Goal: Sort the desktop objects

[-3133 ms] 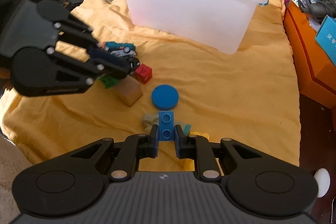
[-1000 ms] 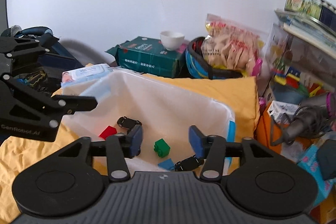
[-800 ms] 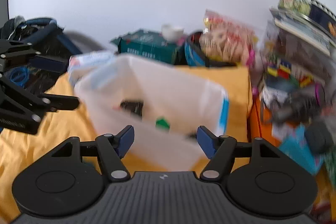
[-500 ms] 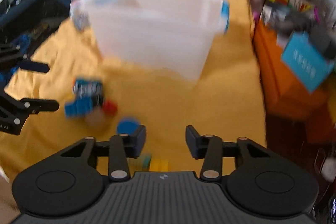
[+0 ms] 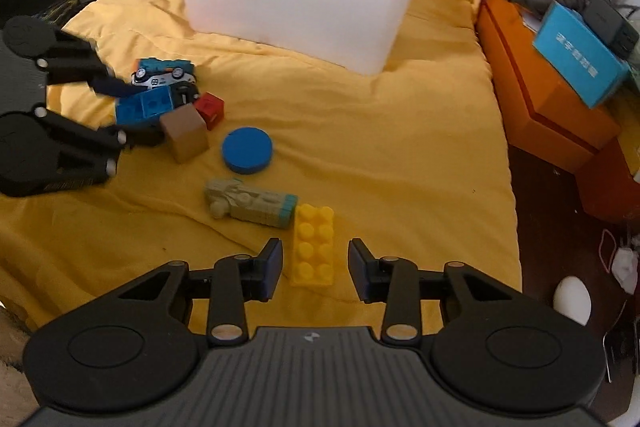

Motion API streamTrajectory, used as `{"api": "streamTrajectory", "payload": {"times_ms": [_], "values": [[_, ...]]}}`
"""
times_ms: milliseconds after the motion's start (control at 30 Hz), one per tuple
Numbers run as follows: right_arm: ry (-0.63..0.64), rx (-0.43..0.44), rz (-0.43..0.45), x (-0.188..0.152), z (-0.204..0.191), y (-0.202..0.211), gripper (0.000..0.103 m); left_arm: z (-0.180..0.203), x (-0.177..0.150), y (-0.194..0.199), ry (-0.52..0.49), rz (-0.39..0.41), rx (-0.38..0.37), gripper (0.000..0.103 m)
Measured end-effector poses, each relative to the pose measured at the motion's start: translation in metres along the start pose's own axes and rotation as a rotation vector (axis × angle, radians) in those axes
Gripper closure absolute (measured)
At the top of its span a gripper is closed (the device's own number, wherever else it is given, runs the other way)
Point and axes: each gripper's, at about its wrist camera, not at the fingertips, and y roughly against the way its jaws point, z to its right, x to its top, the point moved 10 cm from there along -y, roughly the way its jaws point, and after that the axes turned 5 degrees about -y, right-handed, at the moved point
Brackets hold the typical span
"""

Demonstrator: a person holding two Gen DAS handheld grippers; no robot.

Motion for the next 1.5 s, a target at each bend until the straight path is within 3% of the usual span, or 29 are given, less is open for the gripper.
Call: {"api": "streamTrajectory", "payload": {"times_ms": [133,267,367,467,567,667,800,867,967,1133,1300,1500], "values": [[-0.016,0.004,-0.001,-0.006,0.002,0.003,0.064,0.001,-0.002,0.021,0.087,0.018,-0.127,0.076],[-0.026,0.011,-0.002,-0.006,0.0,0.0,0.064,0.025,-0.013,0.043,0.183,-0.004,-0.337,0.076],[-0.025,0.02,-0.002,-0.004,-0.004,-0.001,0.063,0.044,-0.018,0.043,0.244,-0.017,-0.446,0.075],[-0.018,0.021,0.001,-0.003,-0.008,-0.002,0.062,0.051,-0.024,0.034,0.228,-0.024,-0.389,0.073],[-0.014,0.013,0.004,-0.002,-0.01,-0.003,0.062,0.042,-0.02,0.043,0.196,0.043,-0.293,0.059],[-0.01,0.014,0.002,-0.002,-0.009,-0.004,0.062,0.015,-0.024,0.044,0.177,0.057,-0.14,0.059],[-0.005,0.012,0.004,-0.001,-0.012,-0.003,0.062,-0.012,-0.033,0.048,0.168,0.041,-0.011,0.059],[-0.003,0.011,0.007,0.0,-0.013,-0.002,0.062,-0.015,-0.035,0.058,0.182,0.058,-0.036,0.059],[0.003,0.003,0.012,0.0,-0.014,0.0,0.062,0.006,-0.025,0.081,0.192,0.134,-0.222,0.058],[-0.004,-0.002,0.006,-0.002,-0.014,0.0,0.062,0.067,-0.015,0.087,0.011,0.142,-0.393,0.057],[-0.018,-0.017,0.006,-0.007,-0.012,0.004,0.062,0.095,-0.021,0.064,-0.075,0.087,-0.4,0.058],[-0.05,-0.031,0.001,-0.016,-0.005,0.007,0.062,0.071,-0.03,0.046,-0.058,0.042,-0.302,0.058]]}}
